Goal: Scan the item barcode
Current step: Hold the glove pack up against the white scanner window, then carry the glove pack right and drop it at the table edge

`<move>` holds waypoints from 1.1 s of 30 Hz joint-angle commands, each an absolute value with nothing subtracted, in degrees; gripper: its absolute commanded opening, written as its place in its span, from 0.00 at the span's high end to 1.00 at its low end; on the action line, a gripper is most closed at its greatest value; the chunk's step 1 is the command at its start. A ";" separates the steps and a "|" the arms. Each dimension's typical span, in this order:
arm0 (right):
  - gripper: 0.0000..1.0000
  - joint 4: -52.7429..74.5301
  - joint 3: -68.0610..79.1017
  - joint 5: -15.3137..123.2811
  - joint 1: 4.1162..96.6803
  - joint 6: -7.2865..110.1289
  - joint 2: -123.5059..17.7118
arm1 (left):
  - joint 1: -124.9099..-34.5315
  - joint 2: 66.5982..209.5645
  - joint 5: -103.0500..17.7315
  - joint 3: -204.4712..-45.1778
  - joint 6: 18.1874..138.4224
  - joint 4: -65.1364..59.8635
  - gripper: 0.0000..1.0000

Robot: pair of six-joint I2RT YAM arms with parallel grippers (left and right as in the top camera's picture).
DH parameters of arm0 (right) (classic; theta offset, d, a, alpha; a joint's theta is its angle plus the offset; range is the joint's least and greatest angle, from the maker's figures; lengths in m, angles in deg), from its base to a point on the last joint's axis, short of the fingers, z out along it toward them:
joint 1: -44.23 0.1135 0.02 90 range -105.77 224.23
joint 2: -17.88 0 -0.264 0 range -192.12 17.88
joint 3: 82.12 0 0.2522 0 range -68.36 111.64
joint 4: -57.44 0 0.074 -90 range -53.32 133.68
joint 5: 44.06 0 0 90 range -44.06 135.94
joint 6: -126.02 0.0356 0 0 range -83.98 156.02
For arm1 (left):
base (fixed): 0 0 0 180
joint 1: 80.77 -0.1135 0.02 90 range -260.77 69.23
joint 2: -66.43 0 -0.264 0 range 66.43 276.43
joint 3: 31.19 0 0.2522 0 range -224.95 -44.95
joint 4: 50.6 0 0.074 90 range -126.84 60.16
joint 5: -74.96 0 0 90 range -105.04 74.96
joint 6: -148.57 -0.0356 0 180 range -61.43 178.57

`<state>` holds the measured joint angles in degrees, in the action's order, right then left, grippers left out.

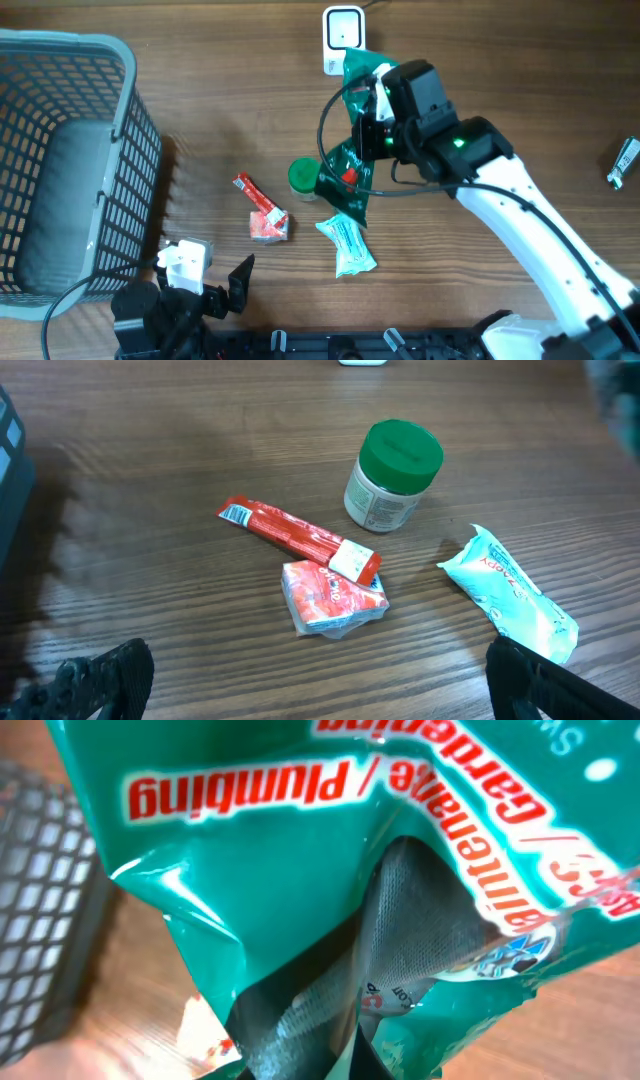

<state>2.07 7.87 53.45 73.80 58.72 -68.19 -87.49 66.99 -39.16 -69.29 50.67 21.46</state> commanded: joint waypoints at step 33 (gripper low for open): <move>0.95 -14.01 45.25 53.16 67.79 59.25 -103.46 | -87.64 66.79 -40.06 -69.15 49.95 21.31 0.00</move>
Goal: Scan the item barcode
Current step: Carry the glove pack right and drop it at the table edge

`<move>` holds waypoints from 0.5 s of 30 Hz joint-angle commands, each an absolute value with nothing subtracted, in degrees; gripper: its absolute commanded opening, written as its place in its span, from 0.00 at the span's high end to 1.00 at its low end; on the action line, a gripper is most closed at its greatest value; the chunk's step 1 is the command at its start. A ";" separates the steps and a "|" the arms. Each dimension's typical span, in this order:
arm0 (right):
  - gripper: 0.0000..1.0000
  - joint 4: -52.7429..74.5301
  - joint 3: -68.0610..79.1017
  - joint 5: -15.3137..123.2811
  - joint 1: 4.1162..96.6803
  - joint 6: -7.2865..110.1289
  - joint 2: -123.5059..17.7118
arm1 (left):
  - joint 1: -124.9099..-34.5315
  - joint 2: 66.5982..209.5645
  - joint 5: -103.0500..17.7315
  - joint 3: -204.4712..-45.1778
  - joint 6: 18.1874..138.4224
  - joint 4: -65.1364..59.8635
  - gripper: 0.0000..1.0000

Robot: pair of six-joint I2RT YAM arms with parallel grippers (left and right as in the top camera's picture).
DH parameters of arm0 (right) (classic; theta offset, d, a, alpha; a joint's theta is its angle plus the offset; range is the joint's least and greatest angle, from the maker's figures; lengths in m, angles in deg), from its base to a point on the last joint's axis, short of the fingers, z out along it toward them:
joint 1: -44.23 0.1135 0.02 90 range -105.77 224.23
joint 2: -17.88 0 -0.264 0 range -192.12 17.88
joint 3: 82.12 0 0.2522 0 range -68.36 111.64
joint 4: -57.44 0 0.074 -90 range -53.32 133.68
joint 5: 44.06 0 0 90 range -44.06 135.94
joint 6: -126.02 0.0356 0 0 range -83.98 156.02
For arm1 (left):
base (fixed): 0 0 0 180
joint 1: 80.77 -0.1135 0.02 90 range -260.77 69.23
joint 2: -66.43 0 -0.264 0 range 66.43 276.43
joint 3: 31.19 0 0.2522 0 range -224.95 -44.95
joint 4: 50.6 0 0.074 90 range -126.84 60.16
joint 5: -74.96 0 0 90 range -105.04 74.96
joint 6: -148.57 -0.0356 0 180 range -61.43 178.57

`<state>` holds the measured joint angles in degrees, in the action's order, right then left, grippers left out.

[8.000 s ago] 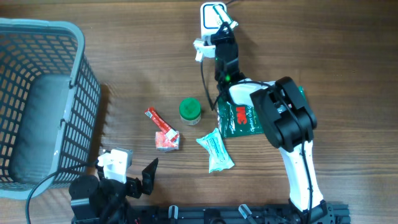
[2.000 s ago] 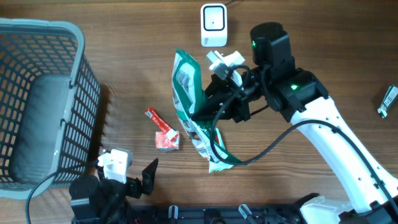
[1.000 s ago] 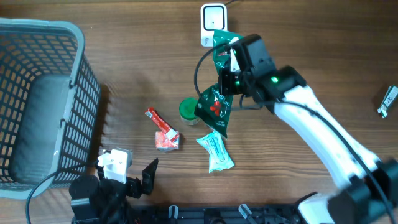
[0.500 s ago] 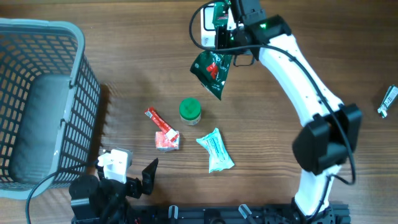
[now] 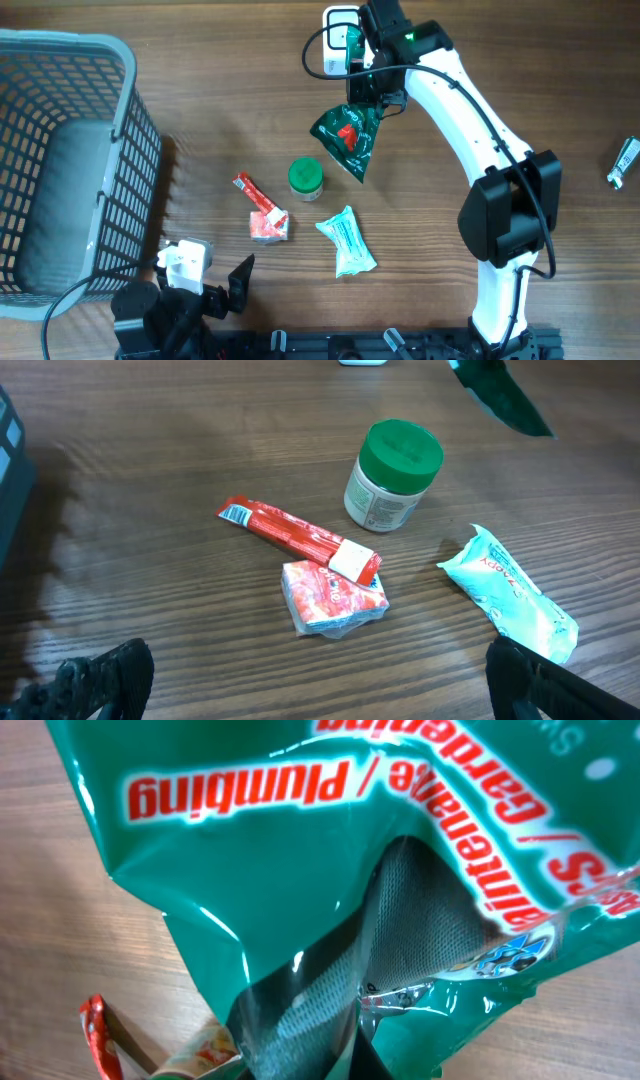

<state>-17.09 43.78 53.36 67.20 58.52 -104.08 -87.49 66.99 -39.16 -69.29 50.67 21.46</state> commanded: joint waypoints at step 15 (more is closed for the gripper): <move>0.95 -1.60 48.96 52.36 67.39 61.52 -115.24 | -87.64 66.79 -40.06 -69.15 49.95 21.31 0.00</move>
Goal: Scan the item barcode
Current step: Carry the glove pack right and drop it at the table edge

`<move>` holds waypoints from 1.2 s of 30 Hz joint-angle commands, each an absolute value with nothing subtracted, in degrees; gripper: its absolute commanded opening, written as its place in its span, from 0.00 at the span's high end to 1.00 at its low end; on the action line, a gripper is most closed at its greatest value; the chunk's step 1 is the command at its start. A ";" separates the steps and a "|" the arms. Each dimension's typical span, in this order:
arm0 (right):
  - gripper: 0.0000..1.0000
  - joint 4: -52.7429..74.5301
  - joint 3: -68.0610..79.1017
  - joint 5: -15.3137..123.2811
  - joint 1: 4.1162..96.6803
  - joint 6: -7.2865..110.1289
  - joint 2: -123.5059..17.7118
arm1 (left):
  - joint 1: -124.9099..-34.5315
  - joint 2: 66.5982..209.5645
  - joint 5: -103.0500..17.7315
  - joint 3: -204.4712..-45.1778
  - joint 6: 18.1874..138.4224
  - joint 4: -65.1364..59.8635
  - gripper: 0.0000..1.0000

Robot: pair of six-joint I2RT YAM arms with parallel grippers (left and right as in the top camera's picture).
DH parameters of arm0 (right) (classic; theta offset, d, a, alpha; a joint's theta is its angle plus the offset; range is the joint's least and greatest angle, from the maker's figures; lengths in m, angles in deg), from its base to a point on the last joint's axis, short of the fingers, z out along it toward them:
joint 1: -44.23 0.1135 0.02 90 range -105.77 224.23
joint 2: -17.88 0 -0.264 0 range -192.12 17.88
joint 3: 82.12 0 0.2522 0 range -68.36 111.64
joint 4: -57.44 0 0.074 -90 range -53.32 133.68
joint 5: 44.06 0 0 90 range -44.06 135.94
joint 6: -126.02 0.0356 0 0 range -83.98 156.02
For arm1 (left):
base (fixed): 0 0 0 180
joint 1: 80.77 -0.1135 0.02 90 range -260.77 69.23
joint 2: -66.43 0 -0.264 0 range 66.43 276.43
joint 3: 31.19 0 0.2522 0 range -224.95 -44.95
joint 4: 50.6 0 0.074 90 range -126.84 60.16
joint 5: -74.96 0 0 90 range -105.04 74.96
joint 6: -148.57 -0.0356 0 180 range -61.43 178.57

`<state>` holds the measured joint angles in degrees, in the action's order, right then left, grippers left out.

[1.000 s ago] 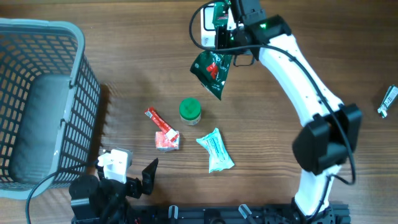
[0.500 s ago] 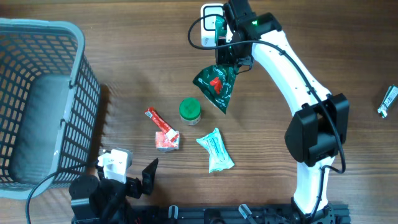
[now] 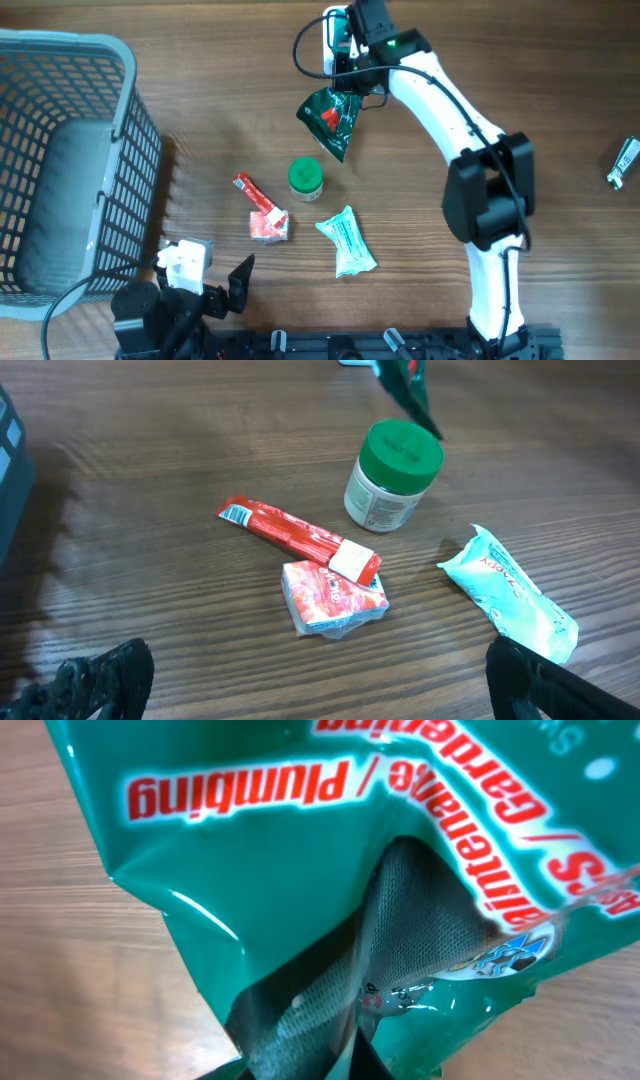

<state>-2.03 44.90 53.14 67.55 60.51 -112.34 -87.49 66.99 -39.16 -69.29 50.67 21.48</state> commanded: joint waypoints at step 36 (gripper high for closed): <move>0.95 -42.64 82.14 39.24 41.36 55.03 -122.83 | -87.64 66.79 -40.06 -69.15 49.95 21.31 0.00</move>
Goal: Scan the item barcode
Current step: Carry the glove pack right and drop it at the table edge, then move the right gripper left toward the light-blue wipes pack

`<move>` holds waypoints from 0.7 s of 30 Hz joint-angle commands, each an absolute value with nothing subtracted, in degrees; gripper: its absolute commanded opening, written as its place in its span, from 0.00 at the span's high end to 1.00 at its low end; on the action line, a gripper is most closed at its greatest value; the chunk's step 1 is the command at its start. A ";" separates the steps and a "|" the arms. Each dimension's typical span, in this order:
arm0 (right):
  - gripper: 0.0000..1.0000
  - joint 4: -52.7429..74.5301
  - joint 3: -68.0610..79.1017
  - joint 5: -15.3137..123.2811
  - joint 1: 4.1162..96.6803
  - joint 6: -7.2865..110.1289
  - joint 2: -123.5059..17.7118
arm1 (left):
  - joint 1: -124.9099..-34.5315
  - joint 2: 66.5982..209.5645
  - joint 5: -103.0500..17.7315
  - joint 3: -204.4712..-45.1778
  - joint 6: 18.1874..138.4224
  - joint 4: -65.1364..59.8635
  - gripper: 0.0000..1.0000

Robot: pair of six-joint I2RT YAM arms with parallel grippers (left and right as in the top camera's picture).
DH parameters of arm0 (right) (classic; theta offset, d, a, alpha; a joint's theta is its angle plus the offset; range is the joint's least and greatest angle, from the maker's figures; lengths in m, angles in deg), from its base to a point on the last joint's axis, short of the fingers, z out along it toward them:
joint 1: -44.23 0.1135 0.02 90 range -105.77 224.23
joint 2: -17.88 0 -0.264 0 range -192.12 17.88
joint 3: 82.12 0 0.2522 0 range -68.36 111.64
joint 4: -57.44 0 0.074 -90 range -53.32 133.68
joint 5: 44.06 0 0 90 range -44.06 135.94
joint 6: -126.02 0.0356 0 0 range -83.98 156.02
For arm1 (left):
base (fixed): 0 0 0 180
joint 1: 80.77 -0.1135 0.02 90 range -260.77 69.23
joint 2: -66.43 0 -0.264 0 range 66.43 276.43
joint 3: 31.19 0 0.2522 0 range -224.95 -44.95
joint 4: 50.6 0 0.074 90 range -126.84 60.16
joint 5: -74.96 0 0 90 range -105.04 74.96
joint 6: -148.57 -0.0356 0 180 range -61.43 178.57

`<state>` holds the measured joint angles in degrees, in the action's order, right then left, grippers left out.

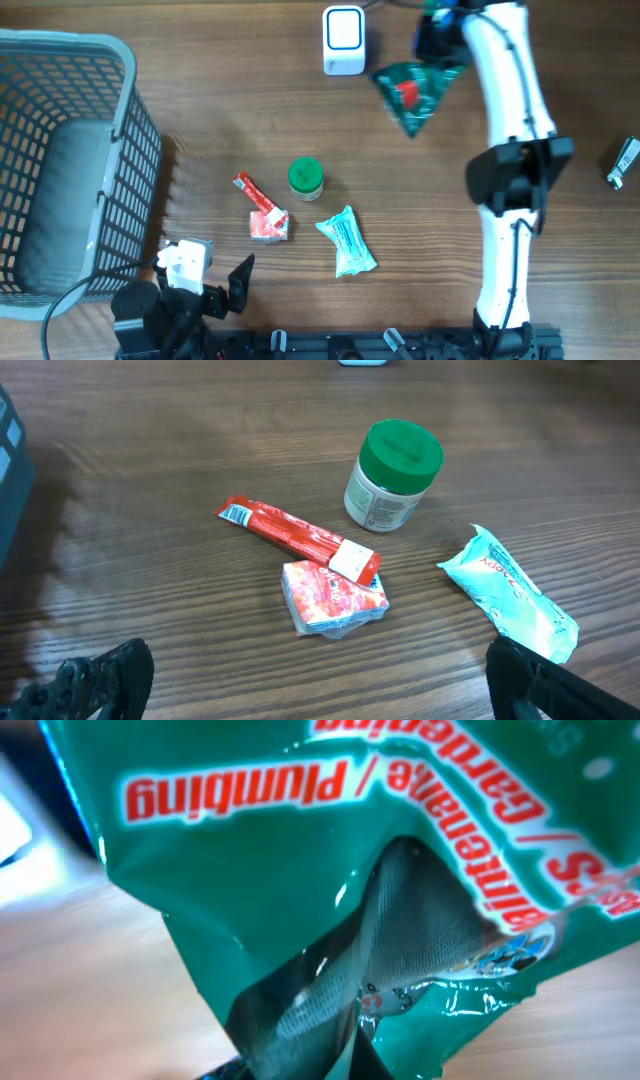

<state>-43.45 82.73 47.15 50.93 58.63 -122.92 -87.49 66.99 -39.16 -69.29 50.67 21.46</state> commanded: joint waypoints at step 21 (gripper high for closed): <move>0.00 -31.91 63.10 65.16 7.15 58.68 -108.32 | -87.64 66.79 -40.06 -69.15 49.95 21.29 0.00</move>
<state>-29.81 61.53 59.09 6.96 55.57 -119.88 -87.49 66.99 -39.16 -69.29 50.67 21.48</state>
